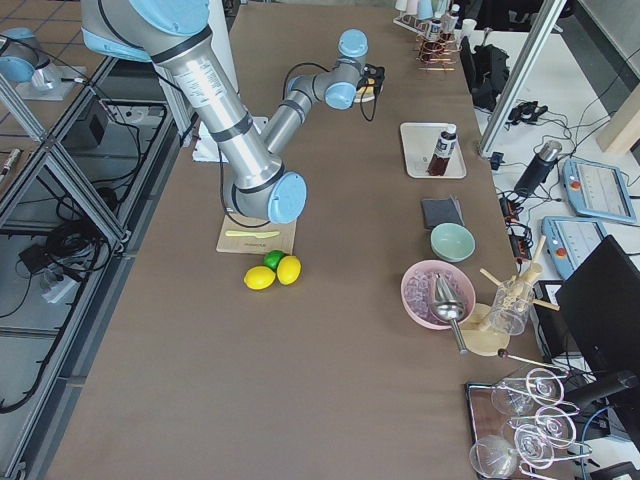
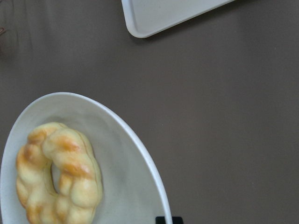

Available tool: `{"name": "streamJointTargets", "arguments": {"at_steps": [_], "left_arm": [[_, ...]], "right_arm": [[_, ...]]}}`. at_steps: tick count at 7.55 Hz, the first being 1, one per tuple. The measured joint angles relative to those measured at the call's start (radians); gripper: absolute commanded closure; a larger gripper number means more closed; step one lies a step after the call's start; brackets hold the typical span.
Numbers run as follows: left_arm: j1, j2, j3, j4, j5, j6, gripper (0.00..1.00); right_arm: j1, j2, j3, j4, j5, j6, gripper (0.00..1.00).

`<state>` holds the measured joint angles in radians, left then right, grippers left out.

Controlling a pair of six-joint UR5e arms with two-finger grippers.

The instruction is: Place donut on tray

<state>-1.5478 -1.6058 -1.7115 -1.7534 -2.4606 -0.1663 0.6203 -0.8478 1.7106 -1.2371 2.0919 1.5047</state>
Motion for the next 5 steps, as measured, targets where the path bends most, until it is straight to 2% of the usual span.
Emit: {"name": "streamJointTargets", "arguments": {"at_steps": [2, 5], "left_arm": [[0.096, -0.022, 0.000, -0.139, -0.045, -0.242, 0.02], [0.294, -0.088, -0.003, -0.488, -0.042, -0.793, 0.03]], "right_arm": [[-0.020, 0.019, -0.018, 0.001, -0.034, 0.007, 1.00], [-0.020, 0.021, -0.021, 0.003, -0.041, 0.005, 1.00]]}}
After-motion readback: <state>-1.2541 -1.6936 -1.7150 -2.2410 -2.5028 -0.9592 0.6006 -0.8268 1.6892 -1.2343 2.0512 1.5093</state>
